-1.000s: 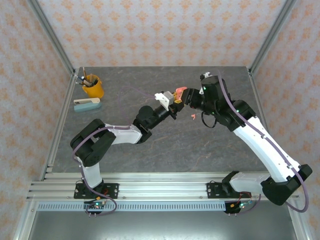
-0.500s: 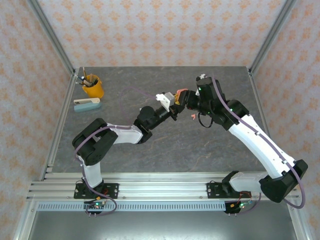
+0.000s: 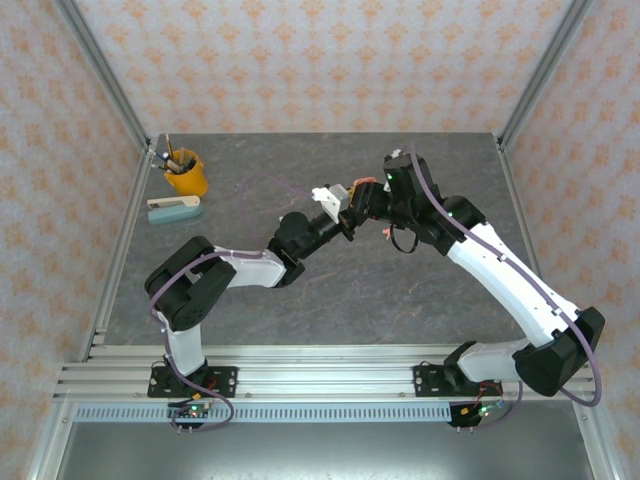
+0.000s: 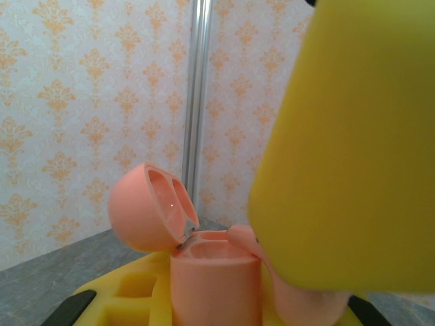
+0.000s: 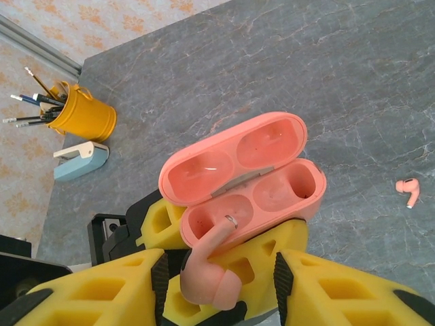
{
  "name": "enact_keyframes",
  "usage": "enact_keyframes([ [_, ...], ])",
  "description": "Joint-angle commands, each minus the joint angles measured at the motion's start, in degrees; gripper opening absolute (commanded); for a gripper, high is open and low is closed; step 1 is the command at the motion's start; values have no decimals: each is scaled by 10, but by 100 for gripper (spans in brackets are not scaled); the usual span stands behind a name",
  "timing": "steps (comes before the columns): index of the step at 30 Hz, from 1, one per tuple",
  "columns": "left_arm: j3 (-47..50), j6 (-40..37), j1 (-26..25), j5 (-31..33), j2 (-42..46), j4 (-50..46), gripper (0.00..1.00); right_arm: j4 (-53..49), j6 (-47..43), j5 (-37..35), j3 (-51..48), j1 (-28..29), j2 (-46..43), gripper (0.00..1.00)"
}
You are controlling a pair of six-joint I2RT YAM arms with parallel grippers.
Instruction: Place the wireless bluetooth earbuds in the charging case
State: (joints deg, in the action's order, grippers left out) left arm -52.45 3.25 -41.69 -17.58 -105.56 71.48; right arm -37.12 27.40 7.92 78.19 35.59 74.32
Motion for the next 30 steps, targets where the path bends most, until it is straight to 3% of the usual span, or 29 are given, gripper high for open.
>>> enact_keyframes([
  [1,-21,10,-4,-11,-9,34,0,14,-7,-3,-4,4,4,47],
  [16,-25,13,-5,-9,-10,32,0,11,-10,6,-3,7,13,41],
  [30,-27,13,-5,-7,-11,30,0,-39,-42,-45,41,35,46,40],
])
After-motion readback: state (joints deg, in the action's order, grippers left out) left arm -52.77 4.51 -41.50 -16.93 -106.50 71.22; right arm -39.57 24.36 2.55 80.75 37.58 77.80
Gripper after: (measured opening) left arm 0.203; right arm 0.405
